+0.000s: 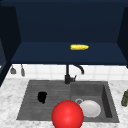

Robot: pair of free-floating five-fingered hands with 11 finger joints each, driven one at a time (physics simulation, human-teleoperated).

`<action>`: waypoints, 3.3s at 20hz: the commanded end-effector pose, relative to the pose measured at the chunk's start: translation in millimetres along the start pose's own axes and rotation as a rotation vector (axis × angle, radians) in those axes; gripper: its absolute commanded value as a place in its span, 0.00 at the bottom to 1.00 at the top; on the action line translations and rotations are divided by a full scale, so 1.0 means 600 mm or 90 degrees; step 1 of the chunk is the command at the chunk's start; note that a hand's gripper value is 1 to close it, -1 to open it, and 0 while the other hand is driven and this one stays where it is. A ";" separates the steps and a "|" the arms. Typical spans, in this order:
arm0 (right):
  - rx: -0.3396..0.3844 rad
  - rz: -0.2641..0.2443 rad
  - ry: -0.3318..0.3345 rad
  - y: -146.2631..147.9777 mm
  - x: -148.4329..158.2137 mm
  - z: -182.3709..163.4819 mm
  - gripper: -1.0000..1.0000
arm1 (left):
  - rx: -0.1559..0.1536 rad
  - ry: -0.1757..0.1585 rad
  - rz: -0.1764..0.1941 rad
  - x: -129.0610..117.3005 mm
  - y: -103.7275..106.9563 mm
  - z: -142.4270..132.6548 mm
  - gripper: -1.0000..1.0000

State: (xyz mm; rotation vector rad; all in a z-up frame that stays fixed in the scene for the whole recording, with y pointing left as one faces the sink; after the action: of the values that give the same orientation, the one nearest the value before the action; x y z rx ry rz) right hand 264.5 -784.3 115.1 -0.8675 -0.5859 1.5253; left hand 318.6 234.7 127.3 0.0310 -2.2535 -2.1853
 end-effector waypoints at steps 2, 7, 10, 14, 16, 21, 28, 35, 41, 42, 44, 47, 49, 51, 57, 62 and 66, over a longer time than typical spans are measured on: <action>0.034 -0.010 -0.015 0.021 -0.020 -0.034 0.00 | 0.000 0.000 0.000 0.000 0.000 0.000 0.50; -0.018 -0.060 -0.007 0.008 0.003 0.030 0.00 | 0.000 0.000 0.000 0.000 0.000 0.000 0.50; -0.001 -0.054 0.003 -0.020 0.020 0.043 0.00 | 0.000 0.000 0.000 0.000 0.000 0.000 0.50; 0.029 -0.042 0.008 -0.036 0.045 0.067 0.00 | 0.000 0.000 0.000 0.000 0.000 0.000 0.50; 0.039 -0.041 0.010 -0.035 0.058 0.074 0.00 | 0.000 0.000 0.000 0.000 0.000 0.000 0.50; 0.033 -0.039 0.018 -0.033 0.084 0.084 0.00 | 0.000 0.000 0.000 0.000 0.000 0.000 0.50; 0.006 -0.049 0.029 0.012 0.093 0.115 0.00 | 0.000 0.000 0.000 0.000 0.000 0.000 0.50; -0.014 -0.031 0.082 -0.002 0.123 0.094 1.00 | 0.000 0.000 0.000 0.000 0.000 0.000 0.50; -0.069 -0.040 0.135 -0.035 0.124 0.096 1.00 | 0.000 0.000 0.000 0.000 0.000 0.000 0.50; -0.074 -0.042 0.137 -0.038 0.124 0.097 1.00 | 0.000 0.000 0.000 0.000 0.000 0.000 0.50; -0.078 -0.044 0.139 -0.040 0.124 0.096 1.00 | 0.000 0.000 0.000 0.000 0.000 0.000 0.50; -0.087 -0.050 0.138 -0.043 0.123 0.096 1.00 | 0.000 0.000 0.000 0.000 0.000 0.000 0.50; -0.092 -0.049 0.136 -0.045 0.124 0.096 1.00 | 0.000 0.000 0.000 0.000 0.000 0.000 0.50; -0.099 -0.051 0.131 -0.046 0.123 0.096 1.00 | 0.000 0.000 0.000 0.000 0.000 0.000 0.50; -0.086 -0.068 0.091 -0.020 0.088 0.109 0.00 | 0.000 0.000 0.000 0.000 0.000 0.000 0.50; -0.086 -0.056 0.097 -0.007 0.091 0.049 0.00 | 0.000 0.000 0.000 0.000 0.000 0.000 0.50; -0.067 -0.052 0.086 0.023 0.080 0.039 0.00 | 0.000 0.000 0.000 0.000 0.000 0.000 0.50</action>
State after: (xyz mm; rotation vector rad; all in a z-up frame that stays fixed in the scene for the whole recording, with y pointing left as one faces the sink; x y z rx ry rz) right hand 238.6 -733.3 121.9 -1.0554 -0.6084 1.3453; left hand 318.6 234.7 127.3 0.0310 -2.2535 -2.1853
